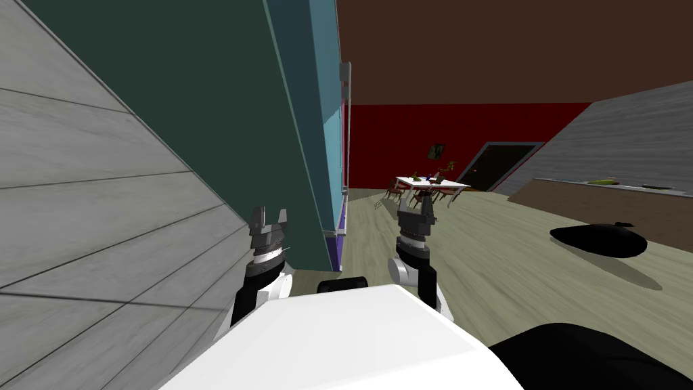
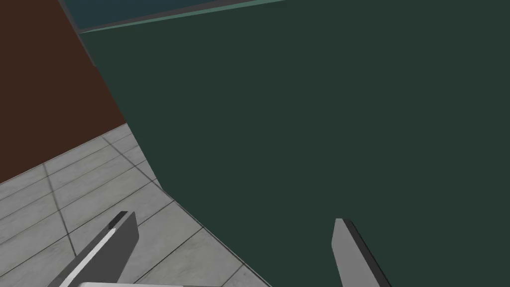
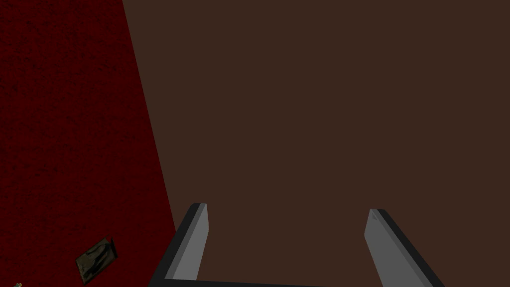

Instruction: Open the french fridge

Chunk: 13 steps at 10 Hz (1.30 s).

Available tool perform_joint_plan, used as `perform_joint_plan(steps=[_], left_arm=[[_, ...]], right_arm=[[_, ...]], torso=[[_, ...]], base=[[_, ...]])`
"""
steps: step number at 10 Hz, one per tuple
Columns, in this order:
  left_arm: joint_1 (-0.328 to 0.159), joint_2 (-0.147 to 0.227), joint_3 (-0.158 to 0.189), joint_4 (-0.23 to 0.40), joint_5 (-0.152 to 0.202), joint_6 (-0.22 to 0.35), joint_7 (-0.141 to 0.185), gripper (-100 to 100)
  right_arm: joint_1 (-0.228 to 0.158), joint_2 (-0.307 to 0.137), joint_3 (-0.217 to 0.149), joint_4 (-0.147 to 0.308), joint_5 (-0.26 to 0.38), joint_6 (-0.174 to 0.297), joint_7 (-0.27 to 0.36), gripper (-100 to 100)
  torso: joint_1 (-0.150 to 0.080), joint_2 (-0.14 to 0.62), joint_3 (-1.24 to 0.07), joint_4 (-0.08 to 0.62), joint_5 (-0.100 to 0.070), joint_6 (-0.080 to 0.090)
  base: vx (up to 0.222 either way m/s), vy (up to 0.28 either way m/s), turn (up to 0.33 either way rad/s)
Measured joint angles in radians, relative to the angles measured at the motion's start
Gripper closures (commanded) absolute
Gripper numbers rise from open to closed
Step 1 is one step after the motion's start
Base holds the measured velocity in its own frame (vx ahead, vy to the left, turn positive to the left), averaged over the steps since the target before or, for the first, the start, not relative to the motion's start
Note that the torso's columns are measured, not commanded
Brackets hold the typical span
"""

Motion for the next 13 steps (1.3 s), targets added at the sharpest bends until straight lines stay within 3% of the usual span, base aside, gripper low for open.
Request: perform_joint_plan(steps=[2, 9, 10, 13], left_arm=[[0.0, 0.0, 0.0, 0.0, 0.0, 0.0, 0.0, 0], [0.0, 0.0, 0.0, 0.0, 0.0, 0.0, 0.0, 0], [0.0, 0.0, 0.0, 0.0, 0.0, 0.0, 0.0, -100], [-0.007, 0.086, 0.0, 0.017, 0.0, 0.013, 0.001, -100]], right_arm=[[0.0, 0.0, 0.0, 0.0, 0.0, 0.0, 0.0, 0], [0.0, 0.0, 0.0, 0.0, 0.0, 0.0, 0.0, 0], [0.0, 0.0, 0.0, 0.0, 0.0, 0.0, 0.0, 0], [0.0, 0.0, 0.0, 0.0, 0.0, 0.0, 0.0, 0]], torso=[[0.0, 0.104, -0.209, 0.105, 0.0, 0.0], [0.0, 0.618, -1.234, 0.617, 0.0, 0.0], [0.0, 0.691, -1.382, 0.691, 0.0, 0.0], [-0.001, 0.737, -1.475, 0.737, 0.0, 0.0]], base=[[0.0, 0.0, 0.0], [0.0, 0.0, 0.0], [0.006, -0.009, -0.007], [0.0, -0.028, -0.012]])
